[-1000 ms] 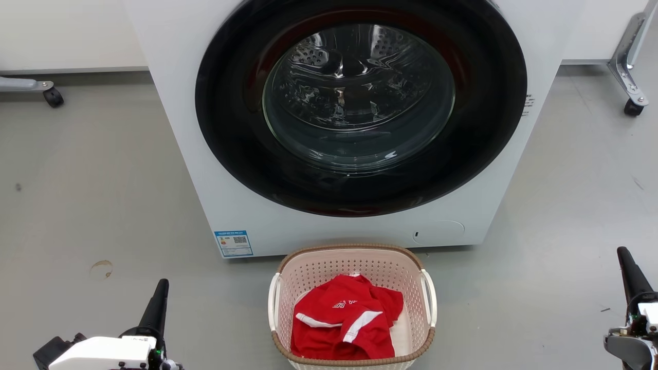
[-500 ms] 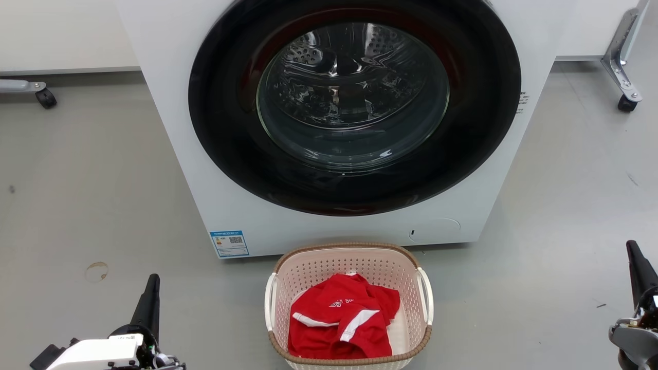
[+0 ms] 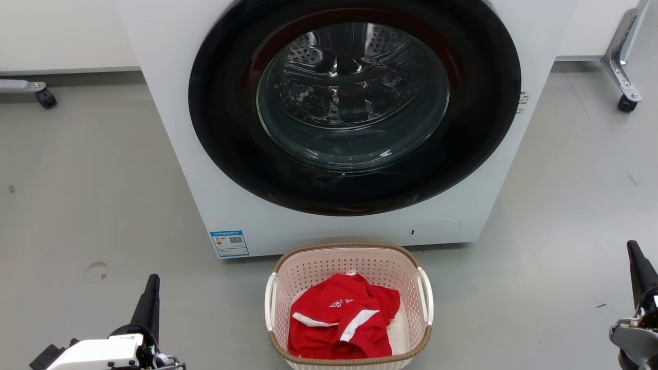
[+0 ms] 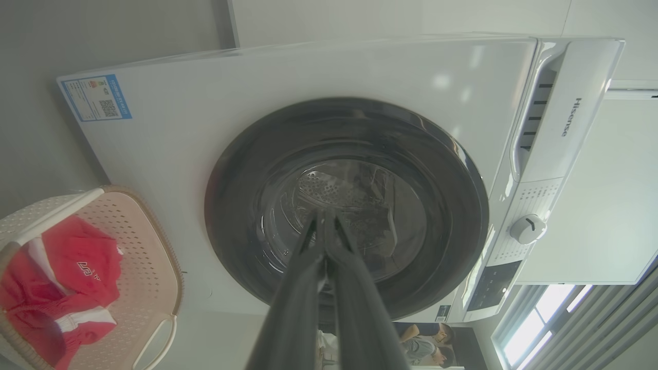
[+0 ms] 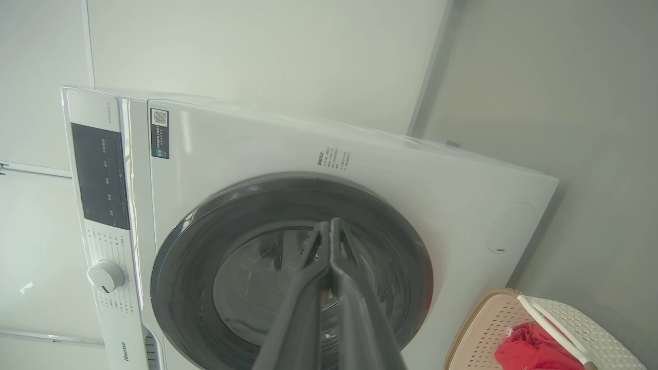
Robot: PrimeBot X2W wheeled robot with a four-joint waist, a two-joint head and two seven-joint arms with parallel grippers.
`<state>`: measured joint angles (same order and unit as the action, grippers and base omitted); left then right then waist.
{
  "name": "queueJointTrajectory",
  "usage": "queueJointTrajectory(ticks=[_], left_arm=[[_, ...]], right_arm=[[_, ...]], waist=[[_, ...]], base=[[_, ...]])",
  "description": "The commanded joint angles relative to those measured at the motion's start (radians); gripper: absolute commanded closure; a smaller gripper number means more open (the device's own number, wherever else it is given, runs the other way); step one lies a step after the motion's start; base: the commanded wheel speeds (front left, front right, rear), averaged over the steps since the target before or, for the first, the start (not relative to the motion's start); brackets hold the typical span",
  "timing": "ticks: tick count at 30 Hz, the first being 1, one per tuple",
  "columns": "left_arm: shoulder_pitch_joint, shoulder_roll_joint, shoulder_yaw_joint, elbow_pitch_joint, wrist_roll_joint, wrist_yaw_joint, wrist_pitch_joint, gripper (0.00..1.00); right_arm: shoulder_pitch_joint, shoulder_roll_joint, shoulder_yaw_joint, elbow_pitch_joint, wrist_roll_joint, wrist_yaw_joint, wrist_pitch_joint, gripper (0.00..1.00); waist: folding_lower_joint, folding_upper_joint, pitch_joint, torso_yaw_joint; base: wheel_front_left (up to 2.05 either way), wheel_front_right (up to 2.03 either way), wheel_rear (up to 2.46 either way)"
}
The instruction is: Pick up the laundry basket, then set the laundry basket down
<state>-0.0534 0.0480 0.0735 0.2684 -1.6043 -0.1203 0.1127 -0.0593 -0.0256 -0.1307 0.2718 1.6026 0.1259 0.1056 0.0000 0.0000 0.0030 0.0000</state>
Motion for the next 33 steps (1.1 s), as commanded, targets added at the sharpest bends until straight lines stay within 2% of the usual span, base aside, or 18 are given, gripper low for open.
queueJointTrajectory(ticks=[1, 33], left_arm=[[-0.054, 0.007, 0.034, -0.023, -0.009, -0.010, -0.004, 1.00], [-0.054, 0.005, 0.037, -0.023, -0.007, -0.010, -0.002, 1.00]], right_arm=[[-0.049, -0.025, 0.016, -0.027, 0.005, 0.005, 0.008, 1.00], [-0.049, -0.025, 0.016, -0.027, 0.005, 0.005, 0.009, 1.00]], waist=[[0.0000, 0.0000, 0.000, 0.000], [0.0000, 0.0000, 0.000, 0.000]], base=[[0.00, 0.00, 0.00], [0.00, 0.00, 0.00]])
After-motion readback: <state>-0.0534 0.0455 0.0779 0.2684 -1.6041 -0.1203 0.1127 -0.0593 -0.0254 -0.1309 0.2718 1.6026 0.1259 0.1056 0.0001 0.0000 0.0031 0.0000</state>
